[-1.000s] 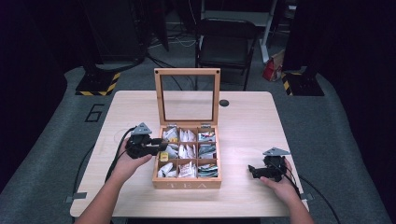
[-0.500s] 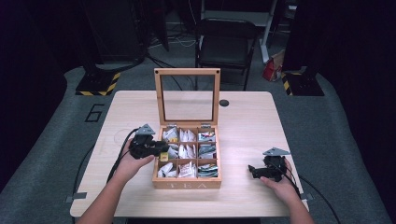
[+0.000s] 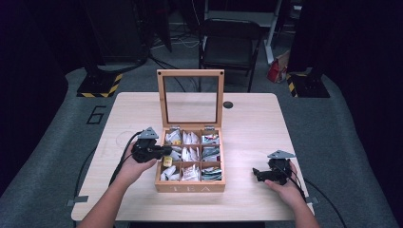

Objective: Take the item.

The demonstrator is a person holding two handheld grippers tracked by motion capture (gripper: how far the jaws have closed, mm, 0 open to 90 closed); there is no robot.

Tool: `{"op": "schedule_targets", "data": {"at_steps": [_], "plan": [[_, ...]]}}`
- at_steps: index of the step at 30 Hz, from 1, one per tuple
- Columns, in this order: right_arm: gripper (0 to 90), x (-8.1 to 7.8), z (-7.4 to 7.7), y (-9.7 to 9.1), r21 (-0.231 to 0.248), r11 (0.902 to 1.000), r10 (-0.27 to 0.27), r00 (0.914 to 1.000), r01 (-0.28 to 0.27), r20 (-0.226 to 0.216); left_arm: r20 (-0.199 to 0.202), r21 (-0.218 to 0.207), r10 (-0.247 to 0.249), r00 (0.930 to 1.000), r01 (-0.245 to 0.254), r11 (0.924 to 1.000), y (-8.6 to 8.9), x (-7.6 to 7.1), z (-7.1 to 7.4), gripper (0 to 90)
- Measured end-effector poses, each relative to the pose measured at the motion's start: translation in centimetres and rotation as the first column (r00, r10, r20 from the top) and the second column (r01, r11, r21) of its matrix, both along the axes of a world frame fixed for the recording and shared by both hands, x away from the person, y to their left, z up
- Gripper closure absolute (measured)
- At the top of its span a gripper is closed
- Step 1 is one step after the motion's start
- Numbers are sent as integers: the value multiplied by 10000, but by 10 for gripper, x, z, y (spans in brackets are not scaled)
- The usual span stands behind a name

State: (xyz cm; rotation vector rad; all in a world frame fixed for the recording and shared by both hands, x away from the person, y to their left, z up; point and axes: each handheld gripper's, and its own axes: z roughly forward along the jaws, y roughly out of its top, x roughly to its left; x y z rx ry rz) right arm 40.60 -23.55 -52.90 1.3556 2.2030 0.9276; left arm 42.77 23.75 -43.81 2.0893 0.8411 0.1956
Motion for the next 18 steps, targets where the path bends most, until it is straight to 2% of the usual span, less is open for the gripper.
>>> {"op": "schedule_targets", "data": {"at_steps": [1,4,8,11,14,15,18], "plan": [[0,0,0,0,-1,10000,1,10000,-1,1,144,85,-18,9999,17,10000,0,0,1,858],[0,0,0,0,8,10000,-4,10000,4,20,201,23,-35,9998,34,10000,-3,-2,1,878],[0,0,0,0,6,10000,-6,10000,6,16,287,144,-121,9995,117,9998,-6,-3,2,887],[0,0,0,0,1,10000,0,10000,0,1,487,178,-116,9987,108,9998,-8,-5,4,890],[0,0,0,0,10,10000,-9,10000,9,19,684,165,-185,9975,174,9997,-8,-8,11,891],[0,0,0,0,1,10000,1,10000,-1,2,917,170,-140,9957,125,9998,-9,-9,14,892],[0,0,0,0,1,10000,-1,10000,1,1,1041,124,-134,9945,122,9998,-7,-9,24,892]]}}
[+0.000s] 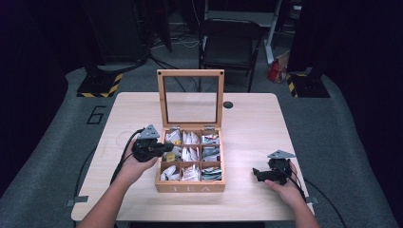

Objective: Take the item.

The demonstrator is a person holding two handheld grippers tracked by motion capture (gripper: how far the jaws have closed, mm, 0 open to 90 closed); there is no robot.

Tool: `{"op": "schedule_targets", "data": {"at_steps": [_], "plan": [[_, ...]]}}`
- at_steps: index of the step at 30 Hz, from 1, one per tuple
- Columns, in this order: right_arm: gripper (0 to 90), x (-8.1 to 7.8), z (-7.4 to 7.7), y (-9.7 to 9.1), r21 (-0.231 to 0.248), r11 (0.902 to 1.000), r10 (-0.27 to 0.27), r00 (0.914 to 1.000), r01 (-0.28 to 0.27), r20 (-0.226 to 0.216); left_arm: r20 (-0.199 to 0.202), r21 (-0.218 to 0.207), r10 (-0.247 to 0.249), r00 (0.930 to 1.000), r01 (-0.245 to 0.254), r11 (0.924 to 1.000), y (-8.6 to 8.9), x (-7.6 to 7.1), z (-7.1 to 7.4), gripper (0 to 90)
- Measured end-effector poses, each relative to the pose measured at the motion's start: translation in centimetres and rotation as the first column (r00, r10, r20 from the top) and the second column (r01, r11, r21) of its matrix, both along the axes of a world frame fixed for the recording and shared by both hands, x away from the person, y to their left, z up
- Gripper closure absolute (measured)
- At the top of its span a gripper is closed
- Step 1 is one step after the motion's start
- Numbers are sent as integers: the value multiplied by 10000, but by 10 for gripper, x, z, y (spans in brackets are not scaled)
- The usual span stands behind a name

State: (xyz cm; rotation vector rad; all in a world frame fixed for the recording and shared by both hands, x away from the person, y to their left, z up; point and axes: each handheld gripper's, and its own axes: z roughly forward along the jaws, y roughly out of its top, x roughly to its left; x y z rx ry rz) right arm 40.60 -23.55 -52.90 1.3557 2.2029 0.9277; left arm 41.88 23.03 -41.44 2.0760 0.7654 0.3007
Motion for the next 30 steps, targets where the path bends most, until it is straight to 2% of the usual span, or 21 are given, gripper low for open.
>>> {"op": "schedule_targets", "data": {"at_steps": [1,2,4,8,18,30], "plan": [[0,0,0,0,1,10000,1,10000,-1,-1,-36,66,-51,10000,51,10000,0,0,3,892],[0,0,0,0,1,10000,-1,10000,1,1,216,160,-21,9998,17,9999,1,0,6,892],[0,0,0,0,8,10000,-4,10000,4,18,293,146,40,9996,-44,9999,2,0,9,892],[0,0,0,0,3,10000,1,10000,-1,6,208,85,73,9998,-75,9999,4,1,14,892],[0,0,0,0,6,10000,-4,10000,4,19,195,65,216,9996,-218,9997,8,1,16,892],[0,0,0,0,4,10000,-2,10000,2,2,417,16,510,9978,-512,9987,22,2,31,891]]}}
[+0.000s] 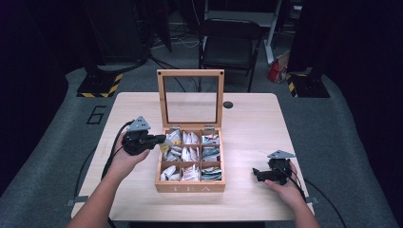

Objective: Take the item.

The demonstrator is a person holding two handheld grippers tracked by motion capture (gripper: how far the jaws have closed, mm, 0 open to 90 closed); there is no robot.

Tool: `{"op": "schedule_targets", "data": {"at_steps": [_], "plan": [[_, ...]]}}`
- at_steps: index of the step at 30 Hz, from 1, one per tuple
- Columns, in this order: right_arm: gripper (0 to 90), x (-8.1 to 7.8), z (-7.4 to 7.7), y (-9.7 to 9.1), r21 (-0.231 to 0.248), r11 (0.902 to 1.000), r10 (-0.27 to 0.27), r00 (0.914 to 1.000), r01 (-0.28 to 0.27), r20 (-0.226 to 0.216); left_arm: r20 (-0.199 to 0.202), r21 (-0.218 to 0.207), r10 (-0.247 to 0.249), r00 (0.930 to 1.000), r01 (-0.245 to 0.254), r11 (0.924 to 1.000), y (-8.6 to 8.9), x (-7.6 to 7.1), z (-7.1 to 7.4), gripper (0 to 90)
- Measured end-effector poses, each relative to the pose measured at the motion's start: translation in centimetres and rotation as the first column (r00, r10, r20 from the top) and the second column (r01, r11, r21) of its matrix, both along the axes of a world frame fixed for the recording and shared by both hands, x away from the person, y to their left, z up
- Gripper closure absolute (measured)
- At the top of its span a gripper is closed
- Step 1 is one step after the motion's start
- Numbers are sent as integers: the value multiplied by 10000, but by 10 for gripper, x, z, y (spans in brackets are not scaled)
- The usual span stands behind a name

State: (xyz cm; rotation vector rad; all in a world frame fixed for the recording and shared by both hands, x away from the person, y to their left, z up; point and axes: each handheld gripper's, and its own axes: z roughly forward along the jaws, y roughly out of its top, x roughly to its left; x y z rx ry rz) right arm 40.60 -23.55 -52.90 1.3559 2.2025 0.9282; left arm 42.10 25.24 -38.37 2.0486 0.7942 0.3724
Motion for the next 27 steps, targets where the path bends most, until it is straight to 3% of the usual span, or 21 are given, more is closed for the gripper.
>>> {"op": "schedule_targets", "data": {"at_steps": [11,27], "plan": [[0,0,0,0,1,10000,0,10000,0,-3,177,-29,534,9984,-534,9986,21,1,13,891],[0,0,0,0,-2,10000,2,10000,-2,4,210,-201,1148,9932,-1143,9932,42,5,19,891]]}}
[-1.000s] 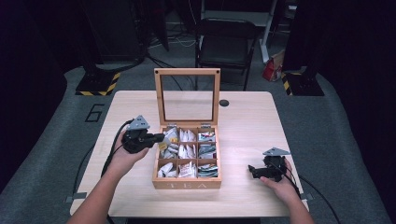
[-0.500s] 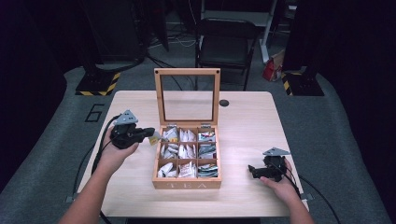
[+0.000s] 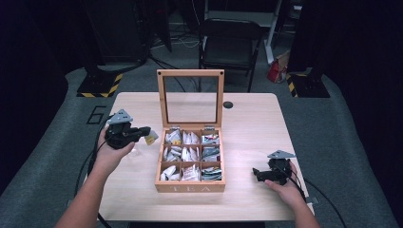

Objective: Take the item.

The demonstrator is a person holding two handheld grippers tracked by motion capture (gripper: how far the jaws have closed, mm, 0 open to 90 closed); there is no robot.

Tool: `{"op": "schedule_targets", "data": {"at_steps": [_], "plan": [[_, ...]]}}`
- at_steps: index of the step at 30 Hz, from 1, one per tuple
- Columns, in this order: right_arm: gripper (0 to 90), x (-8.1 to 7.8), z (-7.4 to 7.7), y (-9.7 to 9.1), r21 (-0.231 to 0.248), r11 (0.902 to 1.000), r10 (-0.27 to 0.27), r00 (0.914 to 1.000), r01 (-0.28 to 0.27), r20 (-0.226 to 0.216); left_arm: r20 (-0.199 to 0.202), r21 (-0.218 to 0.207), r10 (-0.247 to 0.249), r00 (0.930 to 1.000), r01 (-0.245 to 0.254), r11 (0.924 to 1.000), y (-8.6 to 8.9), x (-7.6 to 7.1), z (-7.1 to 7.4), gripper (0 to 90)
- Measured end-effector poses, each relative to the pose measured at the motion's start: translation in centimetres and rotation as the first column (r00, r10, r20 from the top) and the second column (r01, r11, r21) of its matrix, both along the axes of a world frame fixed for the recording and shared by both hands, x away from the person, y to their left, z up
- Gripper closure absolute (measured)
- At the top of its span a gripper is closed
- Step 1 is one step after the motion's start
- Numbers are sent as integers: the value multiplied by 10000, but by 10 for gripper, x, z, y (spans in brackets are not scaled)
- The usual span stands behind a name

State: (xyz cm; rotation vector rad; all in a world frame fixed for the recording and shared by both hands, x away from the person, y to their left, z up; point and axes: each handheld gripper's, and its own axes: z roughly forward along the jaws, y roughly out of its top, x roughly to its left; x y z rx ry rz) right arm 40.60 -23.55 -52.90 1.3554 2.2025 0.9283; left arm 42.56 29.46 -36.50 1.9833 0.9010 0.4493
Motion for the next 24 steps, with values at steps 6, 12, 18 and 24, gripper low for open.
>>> {"op": "schedule_targets", "data": {"at_steps": [6,12,18,24], "plan": [[0,0,0,0,0,10000,-1,10000,1,1,23,68,251,9997,-251,9997,11,1,2,890],[0,0,0,0,-3,10000,2,10000,-2,-3,61,-1,611,9981,-611,9981,24,1,4,890],[0,0,0,0,5,10000,-3,10000,3,2,23,-122,824,9966,-823,9965,35,0,6,890],[0,0,0,0,-4,10000,3,10000,-3,-6,76,-126,1030,9947,-1029,9946,43,-1,7,890]]}}
